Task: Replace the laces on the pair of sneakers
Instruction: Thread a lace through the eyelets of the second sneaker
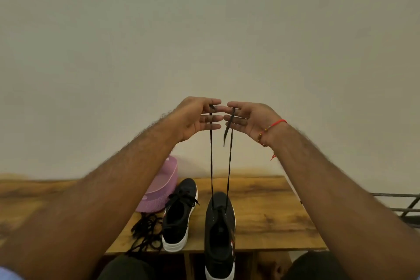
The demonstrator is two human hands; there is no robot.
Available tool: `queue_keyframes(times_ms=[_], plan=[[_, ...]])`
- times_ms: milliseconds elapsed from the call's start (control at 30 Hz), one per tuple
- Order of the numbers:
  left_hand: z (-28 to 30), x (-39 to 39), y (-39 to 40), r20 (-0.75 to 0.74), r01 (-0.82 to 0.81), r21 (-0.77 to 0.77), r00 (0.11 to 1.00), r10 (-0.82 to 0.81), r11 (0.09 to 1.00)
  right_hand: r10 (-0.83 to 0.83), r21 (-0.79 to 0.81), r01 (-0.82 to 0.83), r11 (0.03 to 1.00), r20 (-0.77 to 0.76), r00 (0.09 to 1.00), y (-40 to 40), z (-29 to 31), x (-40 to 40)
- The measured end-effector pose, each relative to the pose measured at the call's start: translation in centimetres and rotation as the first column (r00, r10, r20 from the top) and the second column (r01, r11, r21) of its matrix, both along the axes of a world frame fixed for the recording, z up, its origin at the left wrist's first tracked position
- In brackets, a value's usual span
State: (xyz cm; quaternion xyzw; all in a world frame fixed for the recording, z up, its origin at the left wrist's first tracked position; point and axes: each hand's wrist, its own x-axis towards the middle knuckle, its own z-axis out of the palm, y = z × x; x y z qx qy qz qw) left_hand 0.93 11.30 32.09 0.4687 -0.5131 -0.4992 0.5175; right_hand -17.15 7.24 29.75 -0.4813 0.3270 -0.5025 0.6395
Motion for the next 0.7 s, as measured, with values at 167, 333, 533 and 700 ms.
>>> queue_keyframes(times_ms=[167, 333, 533, 700], plan=[[0.5, -0.4, 0.2, 0.187, -0.049, -0.066, 0.981, 0.061, 0.997, -0.095, -0.185, 0.067, 0.98, -0.144, 0.985, 0.4, 0.8, 0.1], [0.5, -0.4, 0.0, 0.282, -0.17, -0.191, 0.934, 0.22, 0.967, -0.038, -0.161, 0.032, 0.986, -0.031, 0.999, 0.4, 1.6, 0.1], [1.6, 0.3, -1.0, 0.164, -0.321, -0.32, 0.908, 0.385, 0.891, -0.15, -0.282, 0.125, 0.951, -0.068, 0.986, -0.1, 2.7, 0.1], [2.6, 0.3, -2.0, 0.127, -0.378, -0.359, 0.886, 0.446, 0.854, -0.43, -0.428, 0.294, 0.855, -0.266, 0.863, -1.0, 3.6, 0.5]])
